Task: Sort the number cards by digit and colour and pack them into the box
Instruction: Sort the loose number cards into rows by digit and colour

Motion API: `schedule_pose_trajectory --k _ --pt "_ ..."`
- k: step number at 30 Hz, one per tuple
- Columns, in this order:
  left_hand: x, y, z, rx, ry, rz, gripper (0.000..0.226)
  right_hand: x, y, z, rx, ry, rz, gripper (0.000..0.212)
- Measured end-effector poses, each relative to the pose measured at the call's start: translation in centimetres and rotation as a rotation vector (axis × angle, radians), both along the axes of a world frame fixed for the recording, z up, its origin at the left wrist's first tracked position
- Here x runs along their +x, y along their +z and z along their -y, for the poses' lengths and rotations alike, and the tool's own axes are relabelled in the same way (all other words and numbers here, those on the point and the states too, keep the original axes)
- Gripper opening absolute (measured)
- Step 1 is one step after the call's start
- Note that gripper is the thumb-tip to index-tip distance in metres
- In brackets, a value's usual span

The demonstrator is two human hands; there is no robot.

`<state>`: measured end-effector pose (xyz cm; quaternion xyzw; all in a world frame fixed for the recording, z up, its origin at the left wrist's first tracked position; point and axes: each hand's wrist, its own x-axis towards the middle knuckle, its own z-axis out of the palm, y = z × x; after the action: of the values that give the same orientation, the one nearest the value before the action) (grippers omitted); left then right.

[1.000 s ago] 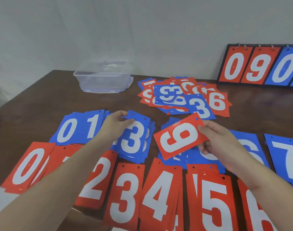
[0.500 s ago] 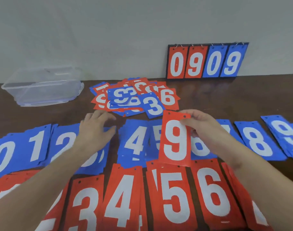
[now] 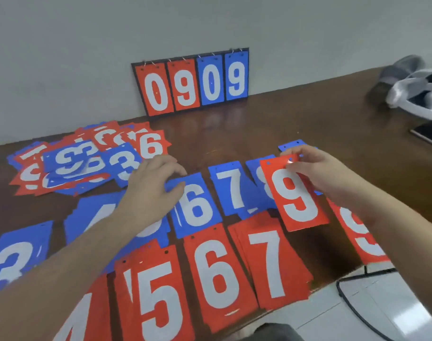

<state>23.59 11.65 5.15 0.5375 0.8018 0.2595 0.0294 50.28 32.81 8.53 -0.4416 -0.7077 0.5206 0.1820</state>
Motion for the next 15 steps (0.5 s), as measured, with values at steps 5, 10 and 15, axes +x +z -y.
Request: schedule_pose_trajectory --k 5,10,15 --pt "4.0 0.0 -4.9 -0.015 -0.103 -0.011 0.026 6.7 0.0 -2.7 0.010 -0.044 0.092 0.021" --pt "7.5 -0.1 -9.5 -0.028 -0.186 -0.033 0.019 11.5 -2.0 -3.5 0.087 -0.116 0.151 0.014" --pt "10.3 -0.5 -12.8 -0.035 -0.254 -0.054 0.016 13.8 -4.7 -4.1 0.238 -0.054 0.342 0.008"
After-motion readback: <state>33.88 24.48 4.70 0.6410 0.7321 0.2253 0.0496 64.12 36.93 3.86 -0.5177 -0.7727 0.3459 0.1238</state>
